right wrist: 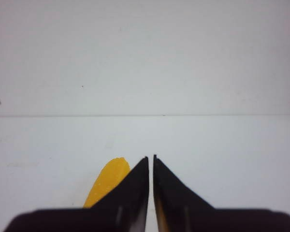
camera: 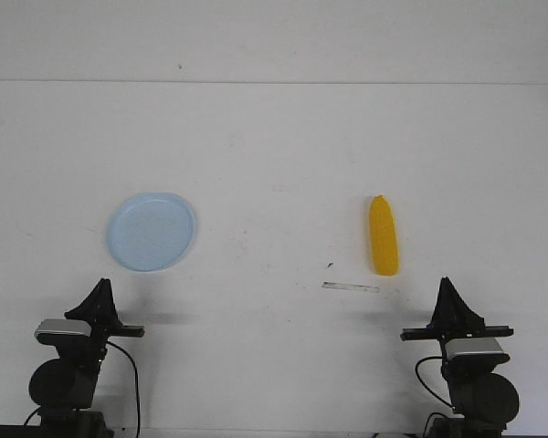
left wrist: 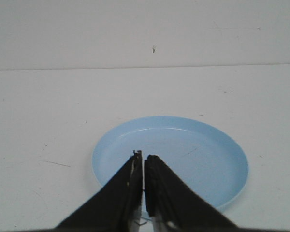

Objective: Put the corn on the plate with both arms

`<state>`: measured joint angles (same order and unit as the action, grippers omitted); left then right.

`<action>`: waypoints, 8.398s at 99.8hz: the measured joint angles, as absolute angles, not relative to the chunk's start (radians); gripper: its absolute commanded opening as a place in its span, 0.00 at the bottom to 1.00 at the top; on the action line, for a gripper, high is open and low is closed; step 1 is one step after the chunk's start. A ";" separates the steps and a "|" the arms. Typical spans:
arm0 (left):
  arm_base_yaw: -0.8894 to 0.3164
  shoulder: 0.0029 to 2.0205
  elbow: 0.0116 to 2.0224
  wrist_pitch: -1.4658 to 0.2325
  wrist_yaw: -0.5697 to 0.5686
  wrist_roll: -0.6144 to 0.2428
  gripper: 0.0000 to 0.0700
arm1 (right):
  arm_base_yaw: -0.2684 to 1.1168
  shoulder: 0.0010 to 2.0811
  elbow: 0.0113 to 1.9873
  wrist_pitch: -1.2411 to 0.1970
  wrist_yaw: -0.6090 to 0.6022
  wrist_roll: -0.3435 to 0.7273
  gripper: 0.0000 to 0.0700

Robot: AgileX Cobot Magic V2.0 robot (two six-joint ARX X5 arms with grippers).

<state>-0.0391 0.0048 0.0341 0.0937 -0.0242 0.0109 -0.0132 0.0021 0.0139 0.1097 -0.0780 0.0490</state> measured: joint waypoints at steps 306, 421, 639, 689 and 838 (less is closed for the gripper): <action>0.380 1.597 1.103 -0.542 0.478 -0.307 0.31 | -0.013 0.002 0.014 0.110 -0.078 0.049 0.02; 0.286 1.691 1.109 -0.520 0.485 -0.307 0.00 | -0.013 0.002 0.014 0.109 -0.078 0.049 0.02; -0.231 1.259 0.946 -0.110 0.162 -0.303 0.00 | -0.013 0.002 0.014 0.110 -0.078 0.049 0.02; -0.080 0.636 0.471 0.122 0.066 -0.006 0.00 | -0.013 0.002 0.014 0.110 -0.078 0.049 0.02; -0.079 0.099 0.332 0.063 -0.027 0.009 0.00 | -0.013 0.002 0.015 0.122 -0.056 0.085 0.01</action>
<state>-0.0788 0.0986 0.3325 0.0631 -0.0273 0.0093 -0.0132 0.0021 0.0151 0.1219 -0.0555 0.0849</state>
